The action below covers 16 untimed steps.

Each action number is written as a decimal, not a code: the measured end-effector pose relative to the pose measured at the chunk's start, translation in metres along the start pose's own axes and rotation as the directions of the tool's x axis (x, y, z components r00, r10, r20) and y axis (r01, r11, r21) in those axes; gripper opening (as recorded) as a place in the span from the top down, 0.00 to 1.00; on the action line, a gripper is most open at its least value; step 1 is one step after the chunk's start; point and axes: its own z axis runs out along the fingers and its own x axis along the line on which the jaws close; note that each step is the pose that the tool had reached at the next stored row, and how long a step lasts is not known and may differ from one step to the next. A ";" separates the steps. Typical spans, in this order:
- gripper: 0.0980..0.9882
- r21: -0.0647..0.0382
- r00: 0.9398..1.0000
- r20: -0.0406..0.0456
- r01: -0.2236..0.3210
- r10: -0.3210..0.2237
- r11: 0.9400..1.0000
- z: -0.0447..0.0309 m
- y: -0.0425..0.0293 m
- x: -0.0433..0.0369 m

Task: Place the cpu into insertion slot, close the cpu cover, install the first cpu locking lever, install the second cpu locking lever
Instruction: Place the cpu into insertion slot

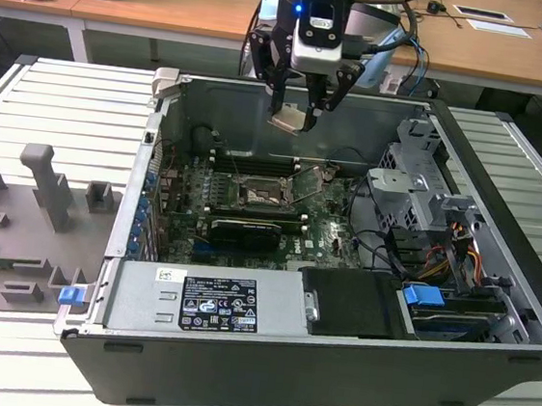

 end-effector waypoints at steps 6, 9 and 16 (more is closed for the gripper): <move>0.52 0.001 1.000 0.002 -0.024 0.024 1.000 0.0000 0.0000 0.0000; 0.52 0.001 0.999 0.003 -0.038 0.038 0.999 0.0000 0.0000 0.0000; 0.52 0.002 0.997 0.007 -0.077 0.077 0.997 0.0001 0.0000 0.0000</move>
